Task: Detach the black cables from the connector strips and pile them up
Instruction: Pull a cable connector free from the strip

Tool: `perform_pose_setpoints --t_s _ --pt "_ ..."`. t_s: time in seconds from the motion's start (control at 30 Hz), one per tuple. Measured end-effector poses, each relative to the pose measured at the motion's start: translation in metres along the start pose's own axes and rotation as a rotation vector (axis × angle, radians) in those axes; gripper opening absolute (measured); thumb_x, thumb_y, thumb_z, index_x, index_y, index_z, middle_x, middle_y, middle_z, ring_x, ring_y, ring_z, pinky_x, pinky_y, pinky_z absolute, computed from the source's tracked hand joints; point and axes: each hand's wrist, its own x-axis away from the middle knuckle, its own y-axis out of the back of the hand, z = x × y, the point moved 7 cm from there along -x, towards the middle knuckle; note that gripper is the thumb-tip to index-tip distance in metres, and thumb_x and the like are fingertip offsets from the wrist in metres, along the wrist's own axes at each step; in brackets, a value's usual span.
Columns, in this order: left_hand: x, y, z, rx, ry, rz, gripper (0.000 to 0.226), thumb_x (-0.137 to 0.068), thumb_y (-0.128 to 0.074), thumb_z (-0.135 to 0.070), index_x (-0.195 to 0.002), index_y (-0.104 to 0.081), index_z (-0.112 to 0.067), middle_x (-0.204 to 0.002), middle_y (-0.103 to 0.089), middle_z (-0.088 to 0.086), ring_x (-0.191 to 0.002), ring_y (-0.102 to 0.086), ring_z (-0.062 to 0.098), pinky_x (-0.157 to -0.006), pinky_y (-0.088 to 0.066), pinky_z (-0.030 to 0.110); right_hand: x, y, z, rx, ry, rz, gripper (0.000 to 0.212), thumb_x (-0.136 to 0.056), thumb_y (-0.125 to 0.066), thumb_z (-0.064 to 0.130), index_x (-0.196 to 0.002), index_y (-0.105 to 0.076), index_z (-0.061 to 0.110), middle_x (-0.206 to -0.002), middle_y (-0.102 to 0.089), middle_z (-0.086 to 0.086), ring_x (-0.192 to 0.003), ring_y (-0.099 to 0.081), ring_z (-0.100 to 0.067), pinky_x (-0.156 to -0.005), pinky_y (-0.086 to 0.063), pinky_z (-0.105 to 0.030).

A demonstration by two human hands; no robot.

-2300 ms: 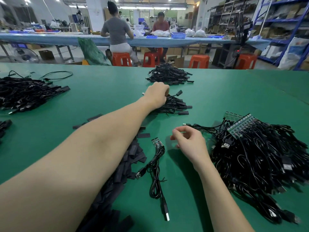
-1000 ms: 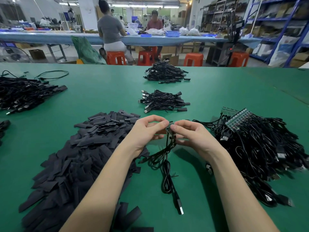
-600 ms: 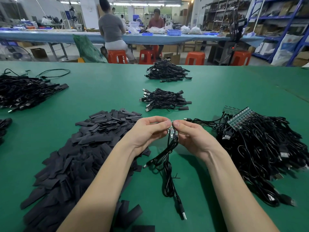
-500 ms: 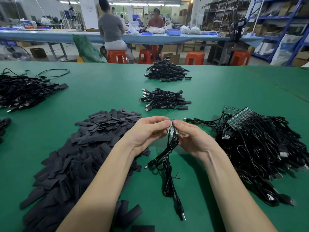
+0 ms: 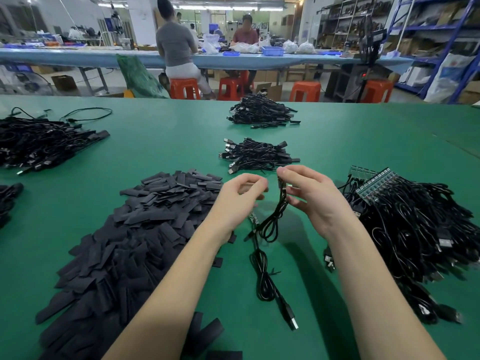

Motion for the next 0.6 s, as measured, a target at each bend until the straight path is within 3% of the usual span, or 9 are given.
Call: perform_pose_setpoints --t_s 0.07,0.2,0.3,0.4,0.47,0.53,0.6 --pt "0.004 -0.018 -0.001 0.239 0.105 0.110 0.016 -0.098 -0.065 -0.024 -0.110 -0.069 -0.015 -0.097 -0.078 -0.002 -0.088 -0.074 0.010 -0.074 -0.053 0.018 -0.001 0.004 -0.002 -0.008 -0.001 -0.095 0.013 -0.083 -0.081 0.029 -0.093 -0.075 0.023 -0.076 -0.070 0.015 -0.065 -0.062 0.001 -0.066 -0.047 -0.019" --pt "0.011 -0.030 -0.002 0.318 0.113 0.156 0.010 -0.095 -0.068 -0.012 -0.104 -0.067 -0.017 -0.088 -0.076 0.000 -0.080 -0.070 0.011 -0.074 -0.054 0.018 -0.001 0.004 -0.007 0.046 -0.033 -0.117 0.009 -0.083 -0.081 0.030 -0.087 -0.075 0.024 -0.080 -0.070 0.010 -0.074 -0.062 -0.005 -0.067 -0.046 -0.020" --pt "0.012 -0.028 -0.003 0.283 0.088 0.143 0.008 -0.094 -0.070 -0.012 -0.099 -0.068 -0.018 -0.084 -0.076 -0.002 -0.073 -0.068 0.007 -0.073 -0.054 0.016 -0.001 0.003 -0.001 0.114 -0.031 -0.090 0.011 -0.084 -0.079 0.031 -0.091 -0.075 0.023 -0.086 -0.071 0.008 -0.080 -0.063 -0.010 -0.071 -0.048 -0.022" --pt "0.011 -0.025 -0.005 0.135 0.021 0.066 0.010 -0.089 -0.074 -0.014 -0.094 -0.071 -0.021 -0.087 -0.078 0.007 -0.075 -0.071 0.018 -0.080 -0.056 0.028 0.003 0.007 0.020 0.224 0.064 -0.139 0.027 -0.083 -0.081 0.036 -0.105 -0.072 0.024 -0.098 -0.073 0.006 -0.087 -0.067 -0.009 -0.077 -0.051 -0.026" --pt "0.010 -0.026 -0.005 -0.011 -0.037 0.027 0.011 -0.086 -0.075 -0.016 -0.088 -0.070 -0.026 -0.080 -0.076 0.003 -0.071 -0.069 0.016 -0.076 -0.056 0.031 0.010 0.005 0.043 0.375 0.228 -0.201 0.023 -0.082 -0.081 0.039 -0.101 -0.072 0.029 -0.094 -0.075 0.011 -0.084 -0.069 0.000 -0.073 -0.049 -0.024" --pt "0.012 -0.030 -0.006 -0.044 -0.056 0.033 0.014 -0.087 -0.074 -0.014 -0.087 -0.068 -0.026 -0.076 -0.072 -0.004 -0.063 -0.067 0.011 -0.067 -0.052 0.025 0.016 -0.015 0.060 0.589 0.379 -0.180 0.011 -0.083 -0.078 0.036 -0.090 -0.073 0.031 -0.085 -0.074 0.017 -0.085 -0.068 0.002 -0.074 -0.048 -0.019" --pt "0.012 -0.032 -0.007 -0.102 -0.058 0.035 0.011 -0.089 -0.069 -0.009 -0.097 -0.068 -0.016 -0.090 -0.074 0.003 -0.078 -0.074 0.021 -0.067 -0.052 0.028 0.016 -0.054 0.066 0.882 0.436 -0.038 0.003 -0.084 -0.074 0.033 -0.082 -0.072 0.032 -0.081 -0.071 0.020 -0.086 -0.065 0.002 -0.074 -0.047 -0.013"
